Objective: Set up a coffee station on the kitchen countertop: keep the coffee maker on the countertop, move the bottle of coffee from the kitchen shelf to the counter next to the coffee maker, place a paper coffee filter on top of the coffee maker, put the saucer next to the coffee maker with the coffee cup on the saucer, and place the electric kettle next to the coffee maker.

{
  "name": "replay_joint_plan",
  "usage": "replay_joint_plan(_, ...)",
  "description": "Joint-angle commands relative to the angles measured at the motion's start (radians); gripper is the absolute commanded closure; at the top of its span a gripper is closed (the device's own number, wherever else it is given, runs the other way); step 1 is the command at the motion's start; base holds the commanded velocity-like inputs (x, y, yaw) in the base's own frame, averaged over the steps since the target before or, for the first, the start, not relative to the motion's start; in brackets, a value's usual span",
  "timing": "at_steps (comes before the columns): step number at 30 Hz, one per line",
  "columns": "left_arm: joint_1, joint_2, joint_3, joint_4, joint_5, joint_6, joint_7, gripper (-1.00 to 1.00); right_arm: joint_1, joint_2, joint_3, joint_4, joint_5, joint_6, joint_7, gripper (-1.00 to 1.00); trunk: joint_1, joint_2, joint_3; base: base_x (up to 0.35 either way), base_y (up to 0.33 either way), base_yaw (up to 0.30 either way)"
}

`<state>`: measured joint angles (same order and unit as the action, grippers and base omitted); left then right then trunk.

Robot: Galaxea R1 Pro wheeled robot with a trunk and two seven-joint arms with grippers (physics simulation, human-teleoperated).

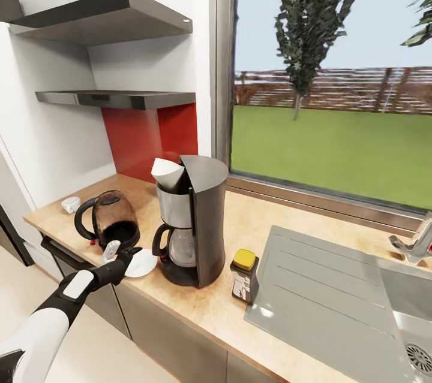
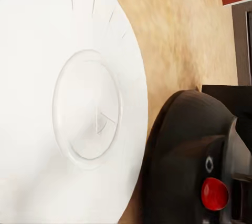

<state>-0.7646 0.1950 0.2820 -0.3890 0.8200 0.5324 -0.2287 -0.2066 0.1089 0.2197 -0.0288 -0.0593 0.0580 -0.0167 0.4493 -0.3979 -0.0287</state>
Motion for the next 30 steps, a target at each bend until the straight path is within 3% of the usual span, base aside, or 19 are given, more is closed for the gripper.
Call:
replay_joint_plan(1, -0.001, 0.000, 0.006, 0.000, -0.006, 0.007, 0.000, -1.00, 0.000, 0.000, 0.008, -0.002, -0.006, 0.006, -0.002, -1.00, 0.001, -0.002, -0.002, 0.000, 0.000, 0.000)
replay_joint_plan(30, 0.000, 0.002, 0.008, 0.000, -0.005, 0.008, 0.003, -1.00, 0.000, 0.000, 0.009, -0.002, -0.006, 0.006, -0.002, -1.00, 0.001, -0.002, -0.002, -0.063, 0.057, 0.000)
